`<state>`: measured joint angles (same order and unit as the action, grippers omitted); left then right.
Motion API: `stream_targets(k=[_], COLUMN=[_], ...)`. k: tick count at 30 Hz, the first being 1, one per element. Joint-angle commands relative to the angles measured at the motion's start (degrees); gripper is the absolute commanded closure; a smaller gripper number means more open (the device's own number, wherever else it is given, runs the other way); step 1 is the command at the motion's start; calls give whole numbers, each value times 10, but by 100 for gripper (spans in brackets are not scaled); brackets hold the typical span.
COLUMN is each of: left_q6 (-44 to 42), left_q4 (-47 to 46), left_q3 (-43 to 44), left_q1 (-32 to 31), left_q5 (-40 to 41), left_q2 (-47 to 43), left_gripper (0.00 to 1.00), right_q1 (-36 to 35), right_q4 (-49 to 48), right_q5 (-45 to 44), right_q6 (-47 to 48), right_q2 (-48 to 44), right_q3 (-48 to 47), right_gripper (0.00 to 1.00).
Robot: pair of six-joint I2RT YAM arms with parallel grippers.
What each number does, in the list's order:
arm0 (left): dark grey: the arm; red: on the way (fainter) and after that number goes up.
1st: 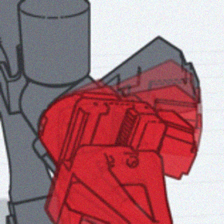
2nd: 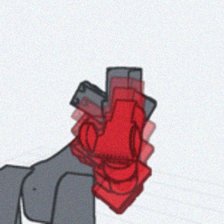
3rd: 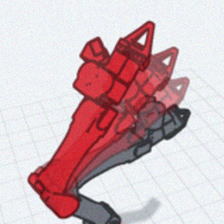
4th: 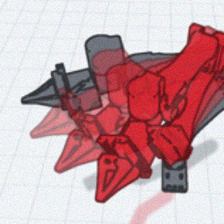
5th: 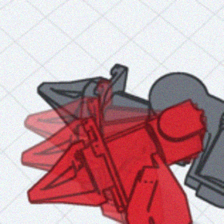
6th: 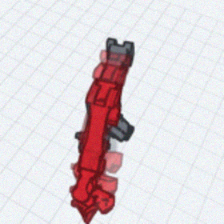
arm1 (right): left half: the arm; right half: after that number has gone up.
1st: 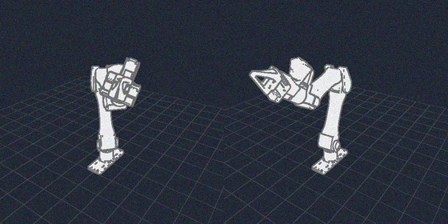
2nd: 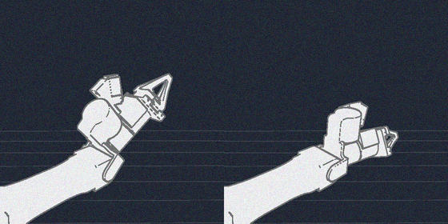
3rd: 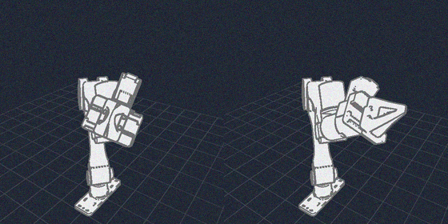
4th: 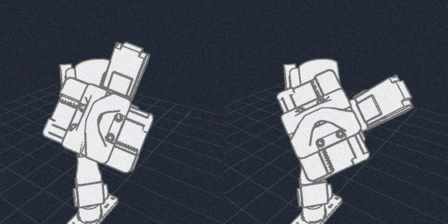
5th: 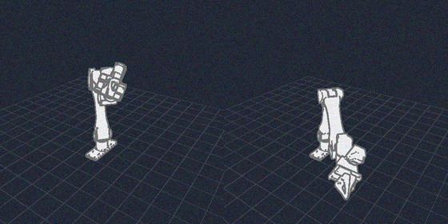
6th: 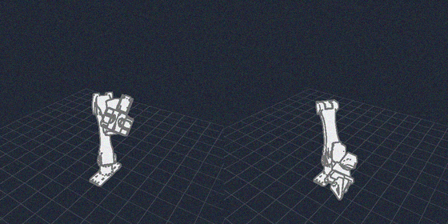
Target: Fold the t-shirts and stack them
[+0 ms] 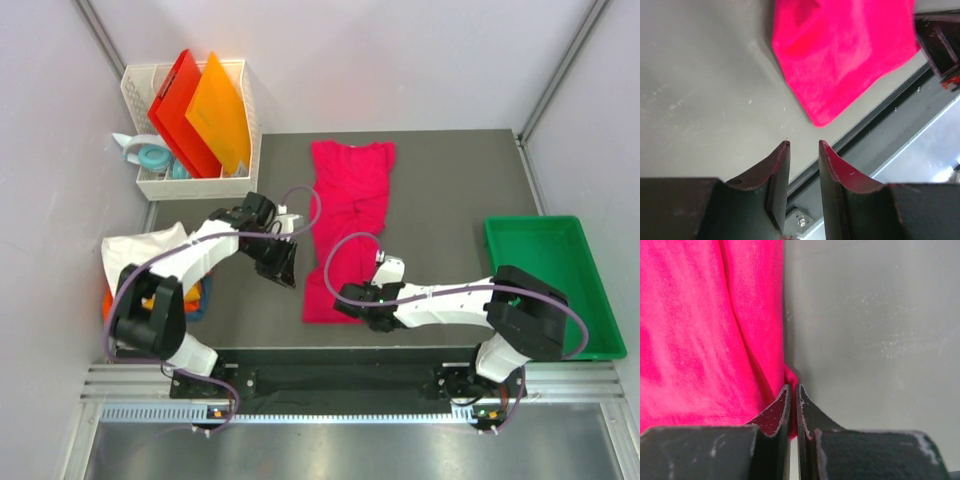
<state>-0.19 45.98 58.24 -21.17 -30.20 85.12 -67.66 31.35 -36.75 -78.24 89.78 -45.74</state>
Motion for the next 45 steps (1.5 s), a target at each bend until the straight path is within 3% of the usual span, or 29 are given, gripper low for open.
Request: stream_targets(k=[1,3,6,13,16,22,26,27,31,37,43,44,45], left_q6=[-33,-62,-68,-39,-20,-9,-54,-64,-72,-16,0,-3,-9], left_q4=[98,152,135,-39,-152,-389,-536,-628,-843,-941,-1060,-1137,-1175], left_q3=[105,170,151,29,-32,-170,-264,-285,-374,-377,-435,-450,-464], left_q1=[-2,2,27,32,52,151,175,176,189,226,229,228,228], left_q5=[11,36,46,80,116,198,232,236,248,208,197,189,175], left_q2=[57,102,92,-16,-110,-223,-216,-216,-162,-59,-23,-14,12], left_gripper=[66,67,70,69,66,57,57,56,50,50,46,5,2], right_q1=[-7,-7,-7,-8,-8,-8,-7,-7,-7,-7,-7,-7,-6], right_q4=[59,59,52,58,61,78,82,81,82,85,85,89,89], right_q5=[35,33,30,22,19,14,8,7,7,17,15,14,13], right_q6=[-5,-3,11,36,40,52,61,63,68,73,78,78,79], right_q2=[24,22,26,33,21,15,15,15,15,19,26,29,32], right_q3=[-6,-13,-20,-27,-23,-24,-29,-29,-27,-29,-40,-48,-52], right_gripper=[100,100,100,100,100,100,100,100,100,100,100,100,100])
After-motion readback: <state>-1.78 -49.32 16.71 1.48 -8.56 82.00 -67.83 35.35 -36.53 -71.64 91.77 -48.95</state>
